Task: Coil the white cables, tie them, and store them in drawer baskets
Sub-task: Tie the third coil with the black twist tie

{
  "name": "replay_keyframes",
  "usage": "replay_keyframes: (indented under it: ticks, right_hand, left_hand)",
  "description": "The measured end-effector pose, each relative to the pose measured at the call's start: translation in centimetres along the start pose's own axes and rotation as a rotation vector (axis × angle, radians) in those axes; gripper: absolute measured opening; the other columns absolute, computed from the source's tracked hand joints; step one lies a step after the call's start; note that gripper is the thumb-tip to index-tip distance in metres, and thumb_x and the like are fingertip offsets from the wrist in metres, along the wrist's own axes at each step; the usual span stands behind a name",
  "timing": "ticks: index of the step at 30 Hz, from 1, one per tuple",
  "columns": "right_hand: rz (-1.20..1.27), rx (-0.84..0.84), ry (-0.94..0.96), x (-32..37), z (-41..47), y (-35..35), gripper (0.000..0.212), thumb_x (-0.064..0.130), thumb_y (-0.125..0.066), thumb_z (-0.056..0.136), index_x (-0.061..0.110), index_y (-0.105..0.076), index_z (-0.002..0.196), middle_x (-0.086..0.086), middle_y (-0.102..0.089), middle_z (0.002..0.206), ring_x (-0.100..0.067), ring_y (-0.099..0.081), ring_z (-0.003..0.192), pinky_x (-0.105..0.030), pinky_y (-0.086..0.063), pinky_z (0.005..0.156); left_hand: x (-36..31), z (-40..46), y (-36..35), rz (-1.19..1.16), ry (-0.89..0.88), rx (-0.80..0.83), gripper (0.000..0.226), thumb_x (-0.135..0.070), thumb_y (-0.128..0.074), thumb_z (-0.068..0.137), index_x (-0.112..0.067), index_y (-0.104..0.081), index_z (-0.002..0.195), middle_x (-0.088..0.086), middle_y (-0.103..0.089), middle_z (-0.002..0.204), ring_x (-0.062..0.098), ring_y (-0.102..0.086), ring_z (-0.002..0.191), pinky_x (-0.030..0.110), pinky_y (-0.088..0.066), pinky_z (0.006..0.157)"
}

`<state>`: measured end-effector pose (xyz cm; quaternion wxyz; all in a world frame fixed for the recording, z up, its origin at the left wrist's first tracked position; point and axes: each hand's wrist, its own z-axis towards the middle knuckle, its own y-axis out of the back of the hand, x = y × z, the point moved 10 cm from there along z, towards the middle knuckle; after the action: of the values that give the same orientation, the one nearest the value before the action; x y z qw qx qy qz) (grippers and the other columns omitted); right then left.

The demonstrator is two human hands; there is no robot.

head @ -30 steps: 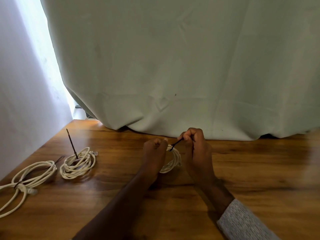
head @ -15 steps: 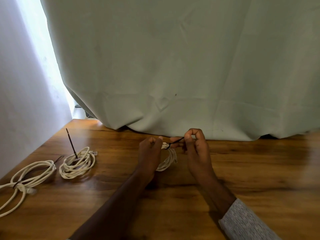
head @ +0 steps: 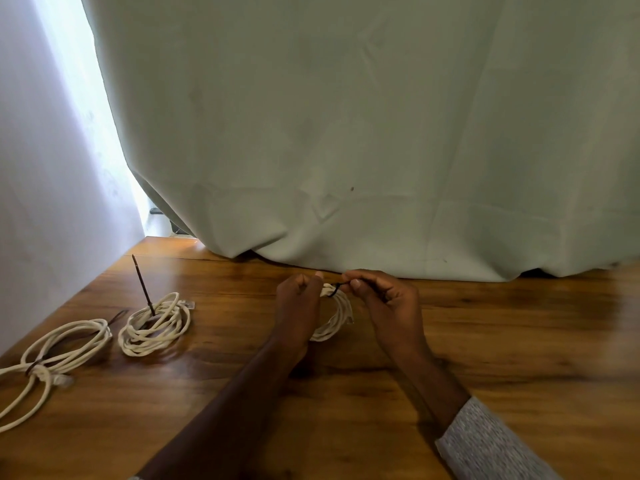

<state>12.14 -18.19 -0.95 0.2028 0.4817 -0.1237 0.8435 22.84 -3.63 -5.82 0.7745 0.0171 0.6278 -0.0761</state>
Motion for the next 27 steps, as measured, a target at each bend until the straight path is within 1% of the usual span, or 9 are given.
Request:
replay_keyframes:
  ticks: [4,11,14,16,18,21,24,26,27]
  right_hand:
    - [-0.066,-0.013,0.036,0.2,-0.1,0.1,0.016,0.004,-0.066,0.094,0.012,-0.077,0.103,0.001,-0.078,0.096,-0.013,-0.073,0.093,-0.022,-0.057,0.08]
    - [-0.116,0.006,0.06,0.0,0.1,-0.2,0.015,-0.001,-0.069,0.09,0.009,-0.075,0.1,0.002,-0.076,0.093,-0.008,-0.071,0.089,-0.018,-0.055,0.076]
    - [-0.177,0.008,0.117,0.4,0.1,-0.4,0.019,0.0,-0.069,0.09,0.017,-0.075,0.096,0.004,-0.074,0.094,-0.007,-0.069,0.089,-0.018,-0.054,0.076]
    - [-0.216,0.032,0.172,0.8,0.1,-0.6,0.022,-0.001,-0.07,0.089,0.02,-0.074,0.096,0.005,-0.072,0.094,-0.007,-0.068,0.089,-0.018,-0.054,0.076]
    - [-0.237,0.041,0.177,0.5,0.1,-0.6,0.023,-0.001,-0.072,0.087,0.02,-0.074,0.096,0.006,-0.073,0.093,-0.008,-0.068,0.088,-0.019,-0.054,0.077]
    - [-0.221,0.014,0.126,-0.3,0.3,-0.2,0.022,0.0,-0.072,0.088,0.02,-0.074,0.097,0.009,-0.075,0.091,-0.009,-0.07,0.089,-0.024,-0.057,0.079]
    - [-0.119,-0.062,0.076,-0.7,0.7,0.9,0.018,0.0,-0.071,0.089,0.016,-0.073,0.096,0.004,-0.075,0.09,-0.012,-0.071,0.086,-0.026,-0.057,0.075]
    - [-0.017,-0.11,0.029,-1.0,0.9,1.6,0.016,-0.001,-0.071,0.088,0.013,-0.073,0.095,0.0,-0.075,0.088,-0.015,-0.072,0.083,-0.026,-0.057,0.072]
    - [0.025,-0.126,0.006,-1.2,1.0,1.9,0.016,-0.002,-0.072,0.088,0.012,-0.073,0.095,-0.002,-0.075,0.086,-0.015,-0.071,0.081,-0.026,-0.057,0.072]
  left_hand:
    - [-0.2,-0.1,0.1,-0.005,-0.004,-0.022,0.046,-0.02,-0.062,0.097,-0.018,-0.044,0.055,-0.005,-0.041,0.05,0.014,-0.038,0.054,0.033,-0.034,0.052]
    - [-0.1,-0.4,-0.3,-0.017,0.001,0.011,0.039,-0.024,-0.061,0.098,-0.012,-0.047,0.064,0.003,-0.04,0.056,0.019,-0.036,0.056,0.032,-0.032,0.048]
    - [-0.1,-0.5,-0.7,-0.012,-0.006,0.041,0.037,-0.026,-0.06,0.098,-0.01,-0.049,0.067,0.01,-0.04,0.062,0.022,-0.037,0.059,0.036,-0.033,0.051]
    - [-0.2,-0.6,-0.8,-0.022,-0.012,0.047,0.038,-0.026,-0.06,0.098,-0.006,-0.05,0.068,0.01,-0.043,0.065,0.021,-0.039,0.061,0.037,-0.035,0.053]
    - [-0.5,-0.8,-0.8,-0.041,-0.016,0.053,0.036,-0.028,-0.059,0.099,-0.005,-0.056,0.072,0.009,-0.05,0.067,0.019,-0.045,0.062,0.035,-0.038,0.054]
    - [-1.0,-1.0,-1.3,-0.101,-0.018,0.109,0.036,-0.033,-0.057,0.1,-0.004,-0.059,0.079,0.008,-0.056,0.072,0.018,-0.051,0.065,0.03,-0.042,0.054]
    - [-1.9,-1.2,-1.7,-0.102,-0.037,0.16,0.025,-0.036,-0.06,0.097,-0.014,-0.06,0.084,0.002,-0.059,0.07,0.016,-0.052,0.061,0.031,-0.04,0.05]
    - [-2.9,-1.5,-2.2,-0.107,-0.093,0.243,0.012,-0.022,-0.066,0.095,-0.011,-0.062,0.097,-0.003,-0.062,0.066,0.011,-0.051,0.054,0.024,-0.037,0.045]
    - [-3.3,-1.6,-2.5,-0.109,-0.124,0.286,0.013,-0.014,-0.067,0.093,-0.008,-0.061,0.102,-0.002,-0.064,0.068,0.009,-0.053,0.053,0.023,-0.037,0.045]
